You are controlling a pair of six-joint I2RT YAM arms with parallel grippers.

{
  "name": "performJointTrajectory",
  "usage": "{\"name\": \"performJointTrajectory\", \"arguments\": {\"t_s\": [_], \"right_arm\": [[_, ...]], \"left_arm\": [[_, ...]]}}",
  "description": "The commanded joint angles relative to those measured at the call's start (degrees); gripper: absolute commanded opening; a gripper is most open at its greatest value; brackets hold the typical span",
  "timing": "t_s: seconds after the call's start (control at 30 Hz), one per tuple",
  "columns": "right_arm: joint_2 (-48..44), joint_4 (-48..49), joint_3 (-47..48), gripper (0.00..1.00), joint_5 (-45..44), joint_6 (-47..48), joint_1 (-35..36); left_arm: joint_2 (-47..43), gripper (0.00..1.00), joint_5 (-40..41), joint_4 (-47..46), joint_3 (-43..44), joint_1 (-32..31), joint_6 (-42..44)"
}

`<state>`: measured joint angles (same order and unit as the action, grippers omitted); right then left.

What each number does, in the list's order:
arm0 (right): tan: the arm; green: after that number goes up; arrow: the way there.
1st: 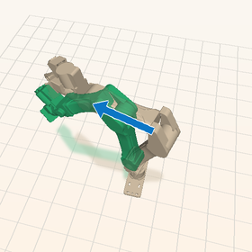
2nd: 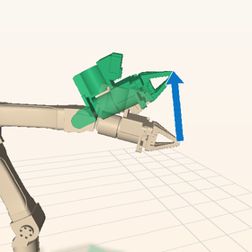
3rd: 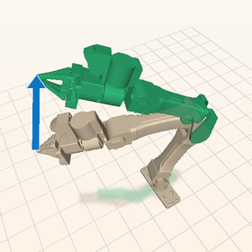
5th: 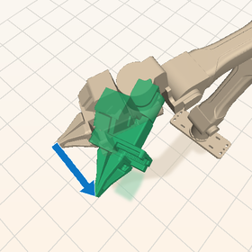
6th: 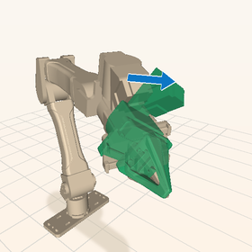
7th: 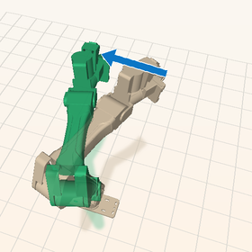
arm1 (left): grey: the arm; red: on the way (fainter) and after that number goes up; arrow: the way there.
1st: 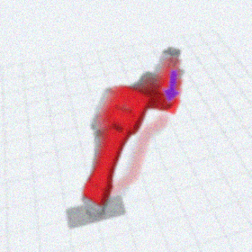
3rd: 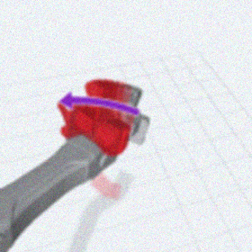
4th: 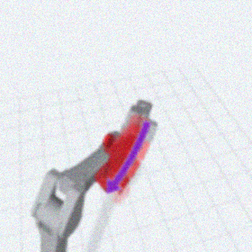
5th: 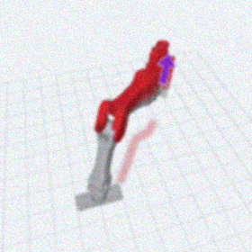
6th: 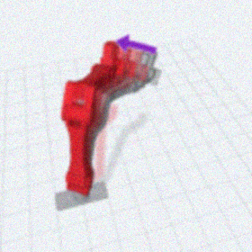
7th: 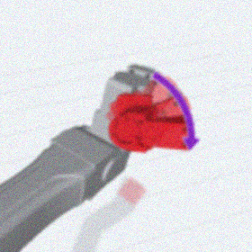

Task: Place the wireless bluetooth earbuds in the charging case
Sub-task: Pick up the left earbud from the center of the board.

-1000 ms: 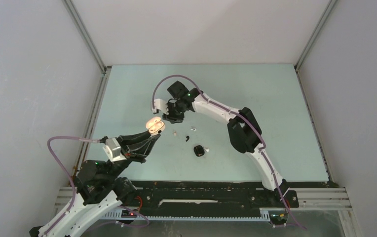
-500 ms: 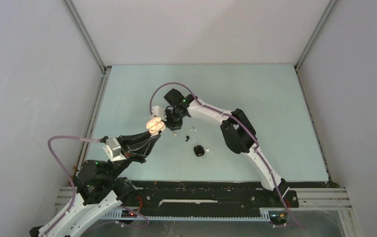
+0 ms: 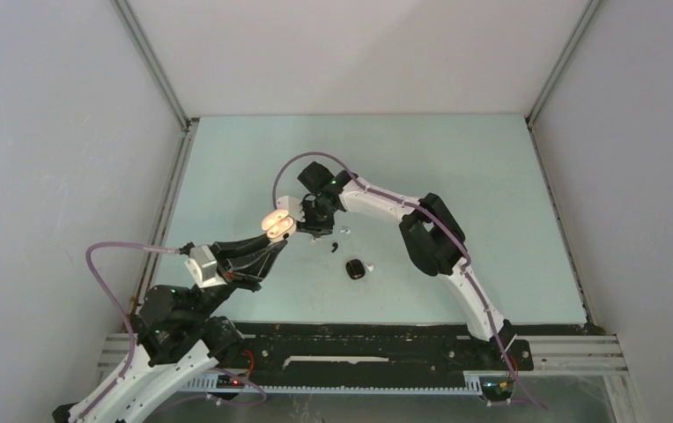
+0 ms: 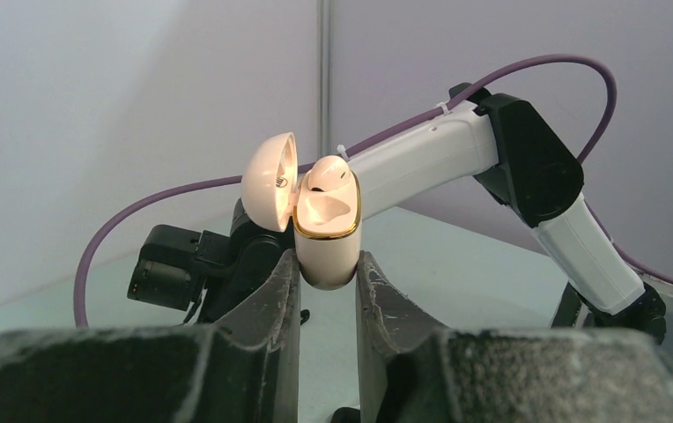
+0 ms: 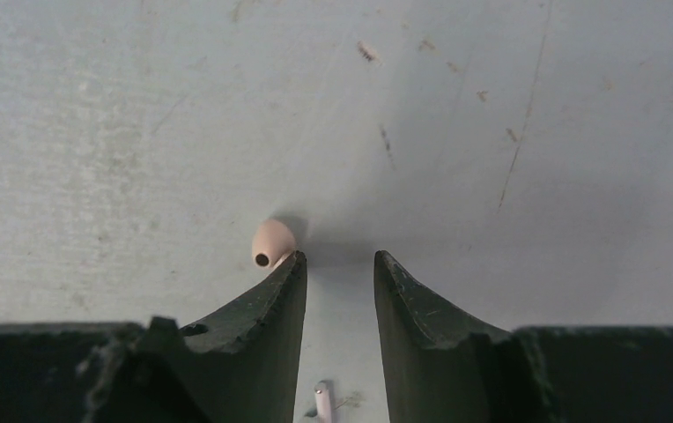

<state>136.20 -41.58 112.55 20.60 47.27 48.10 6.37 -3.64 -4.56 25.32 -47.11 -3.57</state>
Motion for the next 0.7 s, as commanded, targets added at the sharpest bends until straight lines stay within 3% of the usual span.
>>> {"name": "performJointTrajectory", "arguments": {"t_s": [0.0, 0.2, 0.47, 0.67], "right_arm": [[-2.83, -2.75, -4.33, 0.38, -2.45, 2.0, 1.27], [-2.76, -1.73, -4.04, 0.38, -4.33, 0.65, 1.5], [-4.62, -11.19, 1.38, 0.37, -3.46, -3.21, -1.46], [-3.6, -13.96, 5.87, 0.36, -4.18, -18.69, 0.74]], "left_arm": [[0.54, 0.0, -0.99, -1.77, 1.42, 0.19, -0.07], [0.72, 0.0, -1.11, -1.77, 1.22, 0.24, 0.15], [-0.16, 0.0, -0.8, -0.46, 1.66, 0.21, 0.27], [0.81, 0.0, -0.93, -1.76, 1.84, 0.19, 0.02]]}}
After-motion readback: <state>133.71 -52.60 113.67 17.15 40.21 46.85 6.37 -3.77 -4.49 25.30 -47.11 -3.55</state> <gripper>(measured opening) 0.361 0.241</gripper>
